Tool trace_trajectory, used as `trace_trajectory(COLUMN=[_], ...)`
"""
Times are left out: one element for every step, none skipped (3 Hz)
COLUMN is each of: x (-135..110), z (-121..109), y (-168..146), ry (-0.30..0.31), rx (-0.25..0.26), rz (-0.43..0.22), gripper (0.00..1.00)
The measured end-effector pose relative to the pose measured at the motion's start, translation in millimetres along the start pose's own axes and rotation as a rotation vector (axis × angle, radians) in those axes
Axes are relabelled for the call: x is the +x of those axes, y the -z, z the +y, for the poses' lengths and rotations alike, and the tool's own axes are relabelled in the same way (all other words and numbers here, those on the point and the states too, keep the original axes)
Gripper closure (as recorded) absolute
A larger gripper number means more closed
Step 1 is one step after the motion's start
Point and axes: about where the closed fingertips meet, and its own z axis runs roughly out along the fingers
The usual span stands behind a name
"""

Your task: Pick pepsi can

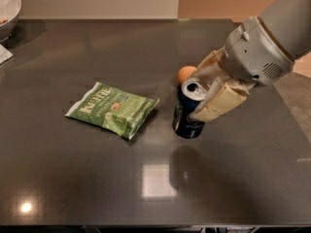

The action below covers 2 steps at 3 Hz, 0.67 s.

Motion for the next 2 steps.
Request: trace_trajectory(x=[-17.2,-17.3], z=[-25.4,-25.4], y=[58.0,58.0], ry=[0.036,0.036], rx=[0.086,0.086], rz=[-0.003,-0.003], gripper=[1.0,1.0])
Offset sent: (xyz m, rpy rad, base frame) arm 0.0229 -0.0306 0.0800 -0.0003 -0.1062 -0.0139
